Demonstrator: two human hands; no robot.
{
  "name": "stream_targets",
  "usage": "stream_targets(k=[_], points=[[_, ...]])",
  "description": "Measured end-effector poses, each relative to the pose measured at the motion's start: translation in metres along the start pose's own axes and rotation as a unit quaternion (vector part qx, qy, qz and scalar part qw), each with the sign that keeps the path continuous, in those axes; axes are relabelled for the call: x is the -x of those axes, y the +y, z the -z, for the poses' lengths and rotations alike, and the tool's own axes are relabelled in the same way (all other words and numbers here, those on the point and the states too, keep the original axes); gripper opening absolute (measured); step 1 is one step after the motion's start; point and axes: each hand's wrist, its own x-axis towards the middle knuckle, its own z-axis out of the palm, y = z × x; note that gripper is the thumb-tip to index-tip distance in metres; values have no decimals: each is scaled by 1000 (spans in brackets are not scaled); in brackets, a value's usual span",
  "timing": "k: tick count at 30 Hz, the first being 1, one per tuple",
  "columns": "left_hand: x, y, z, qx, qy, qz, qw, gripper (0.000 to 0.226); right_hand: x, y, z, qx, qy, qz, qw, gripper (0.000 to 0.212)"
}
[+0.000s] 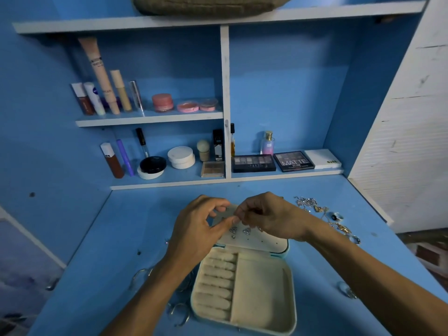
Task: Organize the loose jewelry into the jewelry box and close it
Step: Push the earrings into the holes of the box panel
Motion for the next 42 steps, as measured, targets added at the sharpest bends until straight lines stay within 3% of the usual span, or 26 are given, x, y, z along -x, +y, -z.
stream_targets(k=[4, 10, 16, 22, 25, 27, 30, 42], points=[[-1, -7, -1, -29, -28, 25, 999, 32, 1, 8, -2, 53, 29, 7, 998, 19], [-4, -10, 3, -135, -147, 150, 968, 62, 4, 19, 3, 68, 97, 15, 993, 21], [-4, -13, 3, -11, -175, 192, 966, 35, 7, 25, 11, 63, 143, 6, 988, 20], [-1, -14, 1, 35, -174, 217, 960, 39, 5, 24, 19, 52, 177, -8, 983, 18], [-4, -10, 1, 152, -160, 264, 939, 29, 4, 24, 20, 60, 185, -15, 981, 18], [-6, -12, 4, 203, -145, 286, 925, 45, 4, 23, 20, 66, 193, -18, 979, 18], [-5, -16, 5, 200, -131, 282, 929, 75, 4, 22, 23, 66, 207, -17, 976, 20], [13, -2, 4, 91, -117, 212, 966, 84, 1, 10, 60, 16, 252, 1, 967, 17]])
